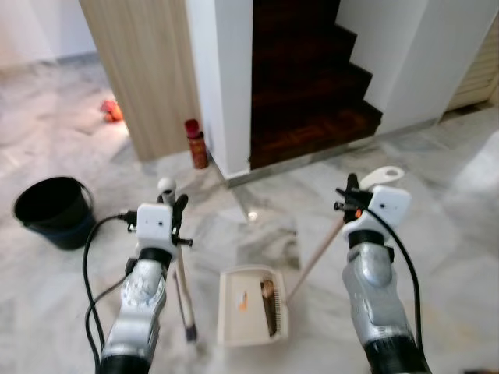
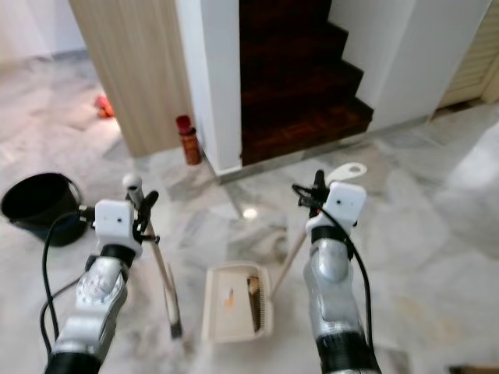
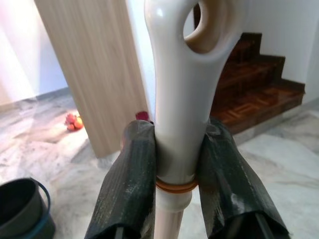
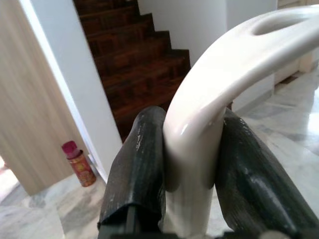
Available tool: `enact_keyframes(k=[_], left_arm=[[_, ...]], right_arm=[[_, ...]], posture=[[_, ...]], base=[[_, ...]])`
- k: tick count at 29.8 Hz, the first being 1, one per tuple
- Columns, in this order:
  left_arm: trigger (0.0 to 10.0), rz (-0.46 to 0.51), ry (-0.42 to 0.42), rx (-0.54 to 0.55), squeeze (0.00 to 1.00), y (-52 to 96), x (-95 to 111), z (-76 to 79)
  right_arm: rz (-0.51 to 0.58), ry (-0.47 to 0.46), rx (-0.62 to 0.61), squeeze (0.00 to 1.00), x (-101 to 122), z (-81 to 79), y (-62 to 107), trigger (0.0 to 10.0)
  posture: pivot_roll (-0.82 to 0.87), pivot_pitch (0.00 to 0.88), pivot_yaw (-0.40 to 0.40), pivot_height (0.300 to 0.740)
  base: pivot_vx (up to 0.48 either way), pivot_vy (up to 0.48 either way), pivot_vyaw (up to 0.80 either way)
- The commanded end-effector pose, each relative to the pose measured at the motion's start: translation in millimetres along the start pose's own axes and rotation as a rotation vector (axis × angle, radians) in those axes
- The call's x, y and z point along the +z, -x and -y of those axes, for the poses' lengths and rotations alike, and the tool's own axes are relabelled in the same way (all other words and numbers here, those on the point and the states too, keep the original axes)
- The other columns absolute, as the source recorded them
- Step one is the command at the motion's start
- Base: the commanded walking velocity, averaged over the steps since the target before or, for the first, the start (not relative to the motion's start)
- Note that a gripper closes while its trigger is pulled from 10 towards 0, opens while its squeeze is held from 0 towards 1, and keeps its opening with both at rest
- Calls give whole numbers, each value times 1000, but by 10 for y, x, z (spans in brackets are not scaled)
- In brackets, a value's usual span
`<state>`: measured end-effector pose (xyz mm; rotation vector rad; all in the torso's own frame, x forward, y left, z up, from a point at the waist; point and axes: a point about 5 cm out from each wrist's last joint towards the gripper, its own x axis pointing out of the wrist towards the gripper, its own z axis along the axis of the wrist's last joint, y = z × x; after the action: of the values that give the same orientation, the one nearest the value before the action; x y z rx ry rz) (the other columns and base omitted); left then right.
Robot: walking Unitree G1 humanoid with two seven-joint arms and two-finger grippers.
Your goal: Sweep floor
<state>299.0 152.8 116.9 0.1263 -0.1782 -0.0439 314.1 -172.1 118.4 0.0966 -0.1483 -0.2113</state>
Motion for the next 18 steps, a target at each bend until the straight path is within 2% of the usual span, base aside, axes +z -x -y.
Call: enact_keyframes(k=[1,18], left_arm=[[10000,48,-4,11,0,-34,111,-43],[10000,45,-6,4,0,-14,105,-43]], right_arm=[[60,22,38,0,129,-79,-47,10000],[47,-1,29,0,102,-91,-24,10000]], posture=[[83,0,15,740],[87,0,23,740]], base=[[0,435,0],[0,432,0]])
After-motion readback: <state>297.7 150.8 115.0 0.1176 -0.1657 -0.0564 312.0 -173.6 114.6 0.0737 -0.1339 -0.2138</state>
